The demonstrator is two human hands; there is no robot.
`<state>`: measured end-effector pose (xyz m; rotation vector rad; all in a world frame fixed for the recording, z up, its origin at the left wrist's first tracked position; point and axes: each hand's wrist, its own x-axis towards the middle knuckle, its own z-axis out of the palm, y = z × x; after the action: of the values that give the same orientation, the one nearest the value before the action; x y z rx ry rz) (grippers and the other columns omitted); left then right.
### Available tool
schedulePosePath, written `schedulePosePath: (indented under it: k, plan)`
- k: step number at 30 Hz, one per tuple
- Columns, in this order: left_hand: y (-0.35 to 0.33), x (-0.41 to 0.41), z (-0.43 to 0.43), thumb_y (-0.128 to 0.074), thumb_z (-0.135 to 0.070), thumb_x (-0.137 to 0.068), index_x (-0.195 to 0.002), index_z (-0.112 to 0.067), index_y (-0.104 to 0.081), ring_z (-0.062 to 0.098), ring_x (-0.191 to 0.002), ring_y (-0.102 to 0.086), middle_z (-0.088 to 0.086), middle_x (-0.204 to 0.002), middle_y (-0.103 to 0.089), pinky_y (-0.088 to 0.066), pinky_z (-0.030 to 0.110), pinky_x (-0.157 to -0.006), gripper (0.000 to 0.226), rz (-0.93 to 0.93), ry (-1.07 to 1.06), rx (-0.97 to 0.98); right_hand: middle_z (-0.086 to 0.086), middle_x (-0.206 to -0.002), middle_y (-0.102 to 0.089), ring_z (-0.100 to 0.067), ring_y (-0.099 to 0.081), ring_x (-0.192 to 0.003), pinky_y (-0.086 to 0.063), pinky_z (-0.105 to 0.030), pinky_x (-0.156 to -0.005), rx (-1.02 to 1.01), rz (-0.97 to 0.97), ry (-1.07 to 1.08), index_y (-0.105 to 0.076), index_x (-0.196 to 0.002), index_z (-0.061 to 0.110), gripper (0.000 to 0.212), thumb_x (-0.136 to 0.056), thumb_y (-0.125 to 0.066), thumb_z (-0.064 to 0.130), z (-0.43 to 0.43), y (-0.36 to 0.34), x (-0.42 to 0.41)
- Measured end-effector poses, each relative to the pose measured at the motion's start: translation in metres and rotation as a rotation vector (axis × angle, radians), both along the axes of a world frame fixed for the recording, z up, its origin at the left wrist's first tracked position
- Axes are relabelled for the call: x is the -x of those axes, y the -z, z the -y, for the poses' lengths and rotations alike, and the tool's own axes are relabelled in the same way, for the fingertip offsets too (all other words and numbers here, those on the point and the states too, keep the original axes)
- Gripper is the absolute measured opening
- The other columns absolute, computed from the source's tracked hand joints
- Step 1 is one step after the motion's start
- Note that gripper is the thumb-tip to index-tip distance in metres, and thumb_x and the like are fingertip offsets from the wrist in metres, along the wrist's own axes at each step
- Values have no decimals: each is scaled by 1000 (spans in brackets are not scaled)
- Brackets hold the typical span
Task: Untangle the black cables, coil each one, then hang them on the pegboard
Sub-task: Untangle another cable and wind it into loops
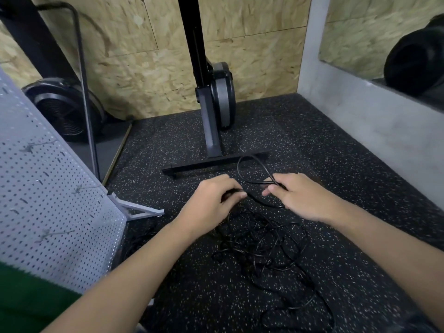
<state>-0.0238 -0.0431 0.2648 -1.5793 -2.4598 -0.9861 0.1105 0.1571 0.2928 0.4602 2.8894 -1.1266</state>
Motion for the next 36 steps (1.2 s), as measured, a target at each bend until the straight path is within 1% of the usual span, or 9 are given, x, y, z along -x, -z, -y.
schedulePosePath:
  k: [4,8,11,14,19,24,29,33,36]
  plan:
    - [-2,-2,-5,-73,-27,-98,-102,-16,-76,8,-78,-58,-10,-90,-62,-47,21,-72,12,-65,-30,-109,2,-80,-67,-11,-56,-64,-41,-29,-60,-78,94,-140,-67,-104,24,20,-110,-49,29,10,-3,-1]
    - [-7,-3,-6,-74,-26,-98,-101,-15,-74,6,-74,-53,-11,-90,-57,-45,21,-69,12,-73,-18,-202,10,-74,-63,4,-54,-58,-38,-15,-56,-104,137,-199,-66,-103,23,21,-110,-47,26,14,-5,1]
    - [-7,0,-6,-74,-30,-98,-101,-16,-74,7,-77,-56,-11,-92,-57,-49,28,-71,14,-35,-39,-233,5,-86,-65,-6,-60,-76,-47,-26,-69,-104,187,-240,-64,-101,25,24,-111,-44,34,19,-1,4]
    - [-6,6,-2,-74,-31,-97,-102,-16,-74,12,-83,-59,-7,-98,-57,-51,29,-77,16,9,-67,-232,14,-78,-60,5,-54,-65,-40,-24,-66,-99,182,-257,-62,-98,27,26,-108,-47,46,25,-3,6]
    - [0,7,6,-67,-36,-101,-103,-20,-69,6,-93,-59,-10,-106,-62,-49,24,-84,16,98,-76,-163,12,-76,-67,2,-59,-67,-46,-28,-70,-233,147,-241,-61,-92,24,24,-108,-51,39,26,-8,7]
    - [8,5,15,-56,-48,-105,-111,-33,-55,12,-97,-71,-7,-101,-75,-54,43,-96,17,428,-68,-59,1,-81,-77,-9,-75,-69,-57,-26,-69,-11,38,-182,-58,-94,20,22,-111,-47,28,34,-5,-1]
    - [20,5,22,-40,-53,-109,-122,-32,-54,8,-108,-71,-10,-110,-76,-50,43,-104,28,630,-110,-41,3,-73,-65,-12,-65,-60,-54,-30,-60,183,-38,-75,-56,-91,14,28,-111,-45,31,29,3,-6]
    - [32,11,25,-49,-33,-110,-111,-20,-68,15,-102,-74,-1,-103,-78,-59,49,-98,23,761,-159,113,7,-69,-56,-8,-58,-60,-53,-29,-62,190,-65,11,-58,-92,15,36,-110,-41,41,19,7,-6]
    - [35,7,18,-55,-22,-109,-104,-9,-72,23,-91,-78,9,-93,-79,-64,42,-85,22,814,-228,49,7,-70,-57,-7,-58,-61,-56,-30,-64,162,-94,57,-58,-90,16,37,-110,-41,42,14,12,-4]
